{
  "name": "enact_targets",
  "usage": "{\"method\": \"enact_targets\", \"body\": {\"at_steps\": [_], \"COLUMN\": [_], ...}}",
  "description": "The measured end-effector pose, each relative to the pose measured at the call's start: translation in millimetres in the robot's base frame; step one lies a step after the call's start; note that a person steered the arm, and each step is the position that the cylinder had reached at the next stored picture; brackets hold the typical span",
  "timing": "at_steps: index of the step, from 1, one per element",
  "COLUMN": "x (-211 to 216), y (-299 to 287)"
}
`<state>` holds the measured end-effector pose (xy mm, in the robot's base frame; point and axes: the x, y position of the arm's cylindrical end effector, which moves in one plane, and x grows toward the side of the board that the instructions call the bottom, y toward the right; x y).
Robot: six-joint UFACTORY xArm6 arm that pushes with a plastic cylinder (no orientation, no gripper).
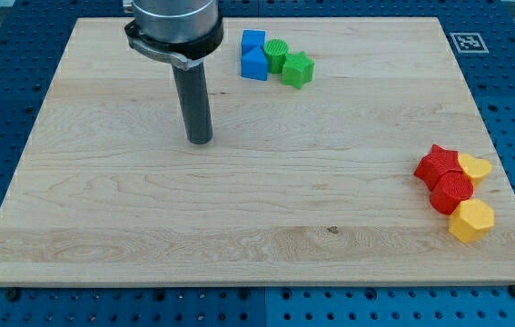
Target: Place the heart at the center right side of the board
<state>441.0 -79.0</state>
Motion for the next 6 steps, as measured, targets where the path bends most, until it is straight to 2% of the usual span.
{"method": "enact_targets", "body": {"at_steps": [2,3,4,6], "x": [-0.2,17.0,61.3,114.5], "y": [0.0,6.9,60.5,199.5]}}
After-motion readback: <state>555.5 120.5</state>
